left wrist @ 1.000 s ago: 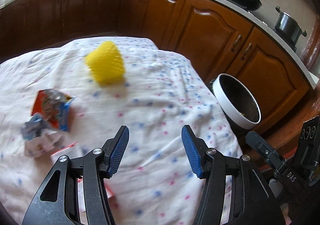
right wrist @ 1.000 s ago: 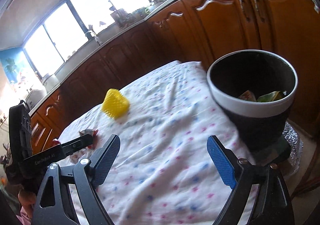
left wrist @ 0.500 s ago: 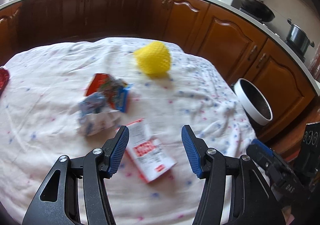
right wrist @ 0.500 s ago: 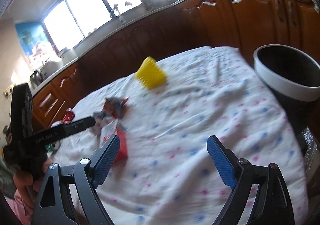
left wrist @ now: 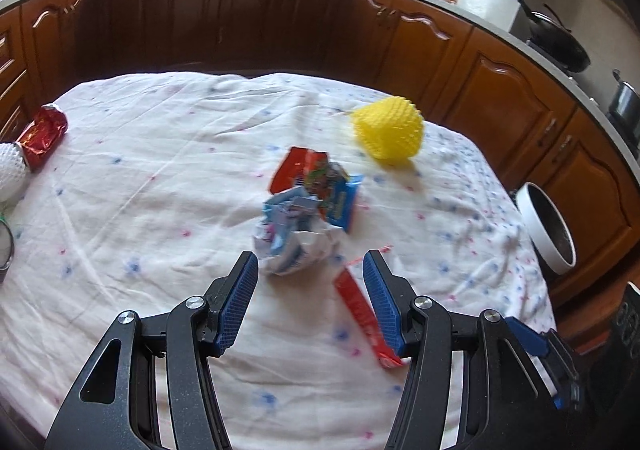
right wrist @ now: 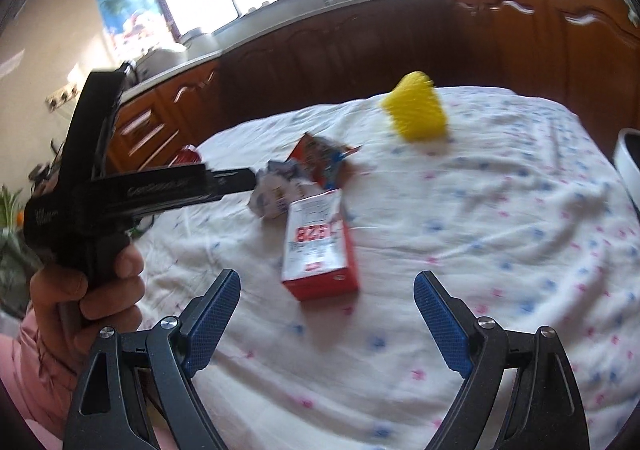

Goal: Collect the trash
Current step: 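Grasp the crumpled paper wrapper with the left gripper while the right gripper grasps the red-and-white carton, then carry the wrapper and red-and-white carton over the bin and open both grippers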

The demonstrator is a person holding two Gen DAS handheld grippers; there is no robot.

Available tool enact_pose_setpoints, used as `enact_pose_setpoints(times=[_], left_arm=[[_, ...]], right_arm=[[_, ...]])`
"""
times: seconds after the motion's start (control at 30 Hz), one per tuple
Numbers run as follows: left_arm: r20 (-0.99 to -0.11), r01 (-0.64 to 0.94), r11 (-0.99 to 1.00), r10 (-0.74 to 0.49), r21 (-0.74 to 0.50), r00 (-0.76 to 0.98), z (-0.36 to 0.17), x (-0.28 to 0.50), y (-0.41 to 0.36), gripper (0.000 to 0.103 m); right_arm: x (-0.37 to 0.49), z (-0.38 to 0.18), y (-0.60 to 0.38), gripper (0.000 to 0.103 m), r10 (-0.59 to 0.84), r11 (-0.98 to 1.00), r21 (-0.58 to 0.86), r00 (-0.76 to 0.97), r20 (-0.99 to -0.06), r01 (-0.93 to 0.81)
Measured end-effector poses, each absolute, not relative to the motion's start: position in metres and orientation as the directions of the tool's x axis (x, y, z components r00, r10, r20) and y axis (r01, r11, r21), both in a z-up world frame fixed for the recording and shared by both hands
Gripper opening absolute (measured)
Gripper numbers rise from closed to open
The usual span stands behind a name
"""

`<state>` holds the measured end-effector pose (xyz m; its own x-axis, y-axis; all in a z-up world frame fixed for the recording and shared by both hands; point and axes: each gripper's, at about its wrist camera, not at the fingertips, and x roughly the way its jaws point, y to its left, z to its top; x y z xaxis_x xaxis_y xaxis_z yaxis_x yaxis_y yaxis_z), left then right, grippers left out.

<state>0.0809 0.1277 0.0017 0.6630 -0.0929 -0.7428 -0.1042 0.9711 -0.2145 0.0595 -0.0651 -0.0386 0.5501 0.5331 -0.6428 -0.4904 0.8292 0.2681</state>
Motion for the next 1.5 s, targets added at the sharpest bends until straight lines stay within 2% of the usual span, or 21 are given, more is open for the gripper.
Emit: enact_pose_setpoints(times=[0.33,0.43,0.5,0.53,0.7,0.77,0.83,0.87,1.13,1.37,1.4,1.5], left_arm=[[-0.771,-0.120,0.975,-0.071,-0.188,0.633,-0.012,0.098,0.135,0.055],[-0.779,-0.121,0.978,-0.058,-0.170,0.624,-0.015,0.104,0.134,0.055],[-0.780,-0.118,0.979,-0.060,-0.169,0.623,-0.016,0.107,0.133,0.055],[-0.782,-0.118,0.979,-0.060,-0.169,0.621,-0.017,0.109,0.133,0.055],[-0.800,-0.083,0.983,-0.084,-0.164,0.594,-0.025,0.117,0.124,0.055],[-0.802,-0.067,0.984,-0.095,-0.165,0.590,-0.027,0.118,0.120,0.052],[-0.807,-0.057,0.983,-0.110,-0.175,0.580,-0.029,0.118,0.116,0.032],[-0.811,-0.053,0.981,-0.122,-0.186,0.572,-0.031,0.119,0.114,0.029],[-0.804,-0.023,0.982,-0.140,-0.187,0.578,-0.032,0.115,0.100,0.021],[-0.788,0.065,0.978,-0.199,-0.198,0.583,-0.026,0.106,0.061,0.018],[-0.787,0.074,0.977,-0.205,-0.200,0.582,-0.025,0.105,0.057,0.012],[-0.784,0.107,0.974,-0.224,-0.199,0.579,-0.024,0.105,0.039,0.012]], right_arm=[[0.092,-0.060,-0.021,0.087,0.475,0.830,0.193,0.480,-0.738,-0.524],[0.098,-0.064,-0.020,0.076,0.475,0.830,0.202,0.468,-0.745,-0.520],[0.100,-0.065,-0.022,0.063,0.472,0.834,0.205,0.470,-0.745,-0.513],[0.100,-0.065,-0.024,0.052,0.469,0.837,0.207,0.469,-0.748,-0.507],[0.099,-0.062,-0.040,0.052,0.459,0.853,0.213,0.490,-0.741,-0.477],[0.098,-0.060,-0.051,0.051,0.450,0.865,0.217,0.509,-0.734,-0.453],[0.097,-0.059,-0.066,0.051,0.440,0.878,0.225,0.529,-0.726,-0.422],[0.097,-0.058,-0.071,0.051,0.434,0.884,0.227,0.537,-0.724,-0.408],[0.097,-0.052,-0.121,0.051,0.388,0.921,0.261,0.604,-0.697,-0.290],[0.096,-0.045,-0.153,0.051,0.342,0.940,0.261,0.653,-0.675,-0.221],[0.096,-0.044,-0.157,0.051,0.334,0.942,0.260,0.660,-0.673,-0.213],[0.095,-0.043,-0.168,0.051,0.319,0.947,0.258,0.672,-0.668,-0.193]])
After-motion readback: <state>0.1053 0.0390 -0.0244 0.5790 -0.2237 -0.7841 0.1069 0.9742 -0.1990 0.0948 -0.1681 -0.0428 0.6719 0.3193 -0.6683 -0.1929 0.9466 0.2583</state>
